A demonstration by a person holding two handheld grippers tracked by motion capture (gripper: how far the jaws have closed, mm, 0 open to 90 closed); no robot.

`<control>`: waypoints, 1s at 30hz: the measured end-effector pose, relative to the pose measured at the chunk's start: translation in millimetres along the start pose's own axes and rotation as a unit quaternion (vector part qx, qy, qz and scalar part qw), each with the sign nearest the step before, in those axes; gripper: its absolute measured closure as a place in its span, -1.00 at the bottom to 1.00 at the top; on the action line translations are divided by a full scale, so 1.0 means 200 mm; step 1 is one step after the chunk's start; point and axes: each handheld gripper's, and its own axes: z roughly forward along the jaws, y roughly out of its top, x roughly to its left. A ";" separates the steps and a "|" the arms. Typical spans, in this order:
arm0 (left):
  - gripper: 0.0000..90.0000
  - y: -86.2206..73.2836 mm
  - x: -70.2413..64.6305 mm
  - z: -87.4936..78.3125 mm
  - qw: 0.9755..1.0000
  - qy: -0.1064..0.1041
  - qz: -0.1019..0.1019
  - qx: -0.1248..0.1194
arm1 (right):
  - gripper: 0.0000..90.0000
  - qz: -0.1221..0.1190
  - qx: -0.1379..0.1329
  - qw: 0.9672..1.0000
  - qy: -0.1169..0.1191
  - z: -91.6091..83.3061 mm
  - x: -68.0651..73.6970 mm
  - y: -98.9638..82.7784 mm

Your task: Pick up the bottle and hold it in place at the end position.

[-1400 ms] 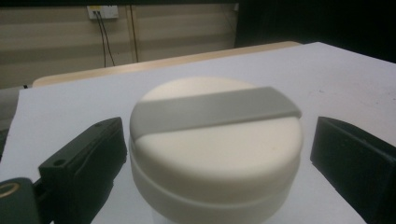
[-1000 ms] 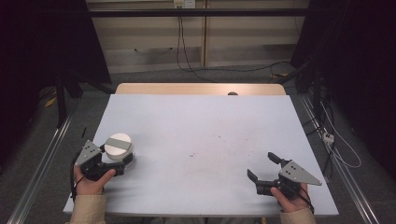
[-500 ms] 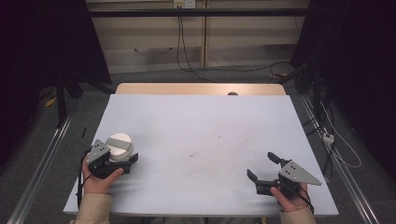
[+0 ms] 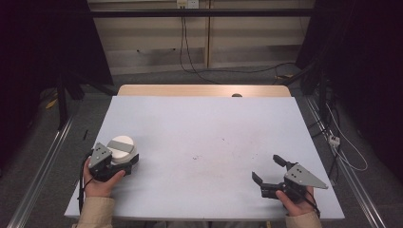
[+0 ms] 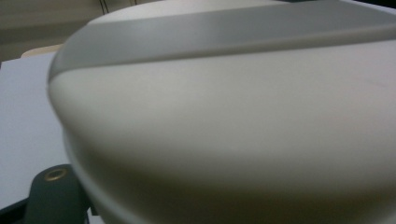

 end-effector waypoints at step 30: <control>-0.59 0.15 -0.10 0.07 0.998 -0.055 -0.004 -0.019 | -0.93 0.000 0.004 1.000 0.008 0.03 0.00 0.00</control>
